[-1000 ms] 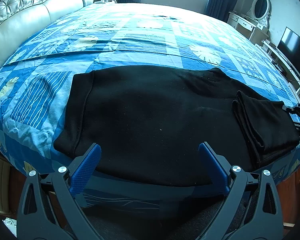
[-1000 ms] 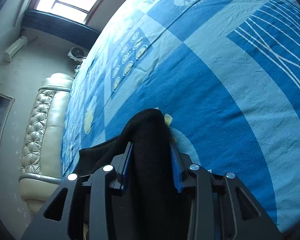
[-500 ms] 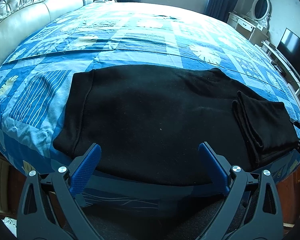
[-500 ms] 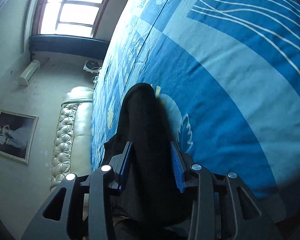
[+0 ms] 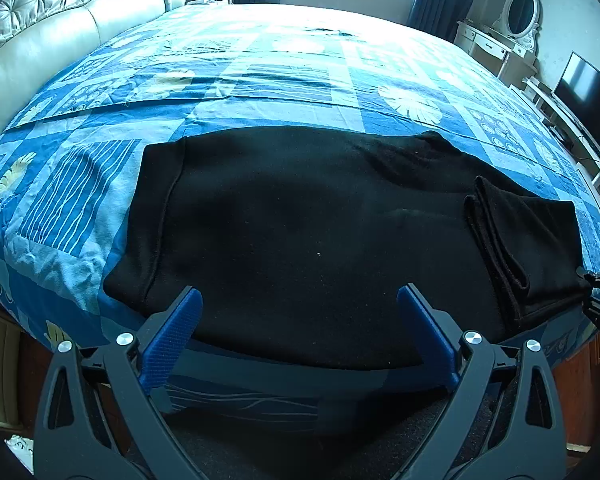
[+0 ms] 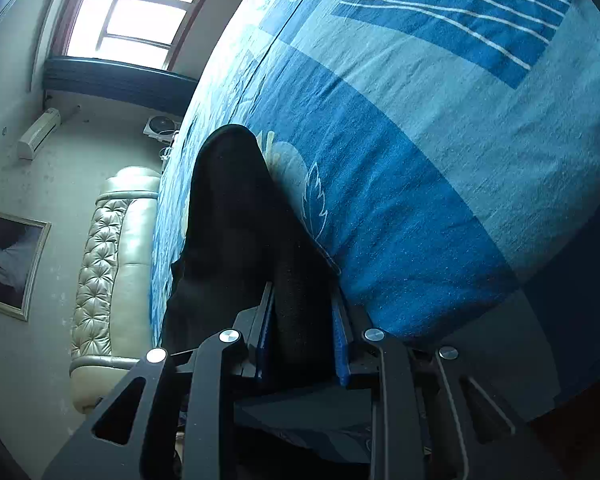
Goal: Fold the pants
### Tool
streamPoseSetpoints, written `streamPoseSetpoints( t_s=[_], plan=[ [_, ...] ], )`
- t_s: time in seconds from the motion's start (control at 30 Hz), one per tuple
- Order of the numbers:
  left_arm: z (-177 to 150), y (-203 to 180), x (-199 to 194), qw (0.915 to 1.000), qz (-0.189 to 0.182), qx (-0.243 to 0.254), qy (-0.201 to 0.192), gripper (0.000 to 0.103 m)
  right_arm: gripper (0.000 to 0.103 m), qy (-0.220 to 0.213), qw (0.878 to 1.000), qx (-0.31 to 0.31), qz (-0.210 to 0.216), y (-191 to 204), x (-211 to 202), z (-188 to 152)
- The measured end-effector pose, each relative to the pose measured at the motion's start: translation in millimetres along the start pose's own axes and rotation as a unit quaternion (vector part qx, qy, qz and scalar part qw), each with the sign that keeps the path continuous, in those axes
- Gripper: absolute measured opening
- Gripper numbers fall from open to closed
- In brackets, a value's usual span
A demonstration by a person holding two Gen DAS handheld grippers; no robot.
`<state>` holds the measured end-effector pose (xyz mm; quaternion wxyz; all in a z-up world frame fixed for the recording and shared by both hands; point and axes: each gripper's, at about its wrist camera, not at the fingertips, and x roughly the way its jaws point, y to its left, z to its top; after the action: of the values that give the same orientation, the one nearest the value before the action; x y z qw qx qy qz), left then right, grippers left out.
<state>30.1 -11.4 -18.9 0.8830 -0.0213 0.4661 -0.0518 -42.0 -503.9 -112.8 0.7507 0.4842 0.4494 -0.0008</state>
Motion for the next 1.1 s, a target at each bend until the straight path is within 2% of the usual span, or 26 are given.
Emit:
streamPoseSetpoints(
  t_s=[0.1,0.17,0.27,0.33,0.4,0.43,0.53,0.6,0.73,0.8,0.87,0.93,1.0,1.1],
  plan=[
    [-0.3,0.9,-1.1,1.0,0.001,0.001,-0.001,0.098,0.03,-0.01,1.0,-0.009,-0.007,9.4,-5.2,0.1],
    [-0.2,2.1,-4.2,1.0,0.001,0.0,-0.005,0.098,0.032,-0.019,0.999,-0.021,-0.035,21.1,-13.3,4.1],
    [1.8,4.2,-8.4,0.9999,0.002,-0.002,-0.014,0.098,0.032,-0.081,0.991,-0.052,-0.097,51.2,-32.6,5.7],
    [2.9,5.0,-8.6,0.9999,0.002,-0.004,-0.015,0.098,0.032,-0.098,0.99,-0.063,-0.077,74.0,-35.7,-1.2],
    [3.4,6.1,-6.8,0.9999,0.002,-0.007,-0.011,0.098,0.037,-0.076,0.994,-0.075,-0.039,97.7,-23.8,-14.1],
    [3.5,6.4,-6.0,0.9999,0.002,-0.009,-0.009,0.098,0.04,-0.05,0.995,-0.08,-0.013,106.5,-12.5,-21.6],
    [4.0,6.9,-5.9,0.9999,0.0,-0.009,-0.008,0.098,0.04,0.04,0.995,-0.079,0.055,129.9,35.2,-49.2],
    [4.2,8.0,-7.2,0.9999,0.001,-0.008,-0.012,0.098,0.04,0.084,0.99,-0.077,0.079,139.4,64.7,-66.5],
    [7.1,14.4,-6.6,0.9999,-0.005,-0.011,-0.009,0.098,0.04,0.138,0.984,-0.092,0.066,145.1,103.4,-89.3],
    [11.5,19.9,-6.2,0.9999,-0.009,-0.01,-0.009,0.098,0.04,0.14,0.984,-0.095,0.05,142.7,110.7,-92.2],
    [18.1,29.5,-8.0,0.9997,-0.02,-0.007,-0.008,0.098,0.04,0.148,0.983,-0.097,0.053,142.8,113.1,-90.1],
    [27.7,48.0,-10.0,0.9985,-0.053,-0.014,-0.005,0.098,0.04,0.149,0.983,-0.089,0.062,135.0,108.0,-92.0],
    [37.0,75.4,-9.7,0.9937,-0.1,-0.05,0.001,0.098,0.04,0.145,0.983,-0.091,0.064,132.1,107.9,-94.3],
    [48.3,127.2,-6.8,0.9773,-0.167,-0.13,0.0,0.098,0.041,0.144,0.982,-0.107,0.057,135.4,106.7,-93.2]
  ],
)
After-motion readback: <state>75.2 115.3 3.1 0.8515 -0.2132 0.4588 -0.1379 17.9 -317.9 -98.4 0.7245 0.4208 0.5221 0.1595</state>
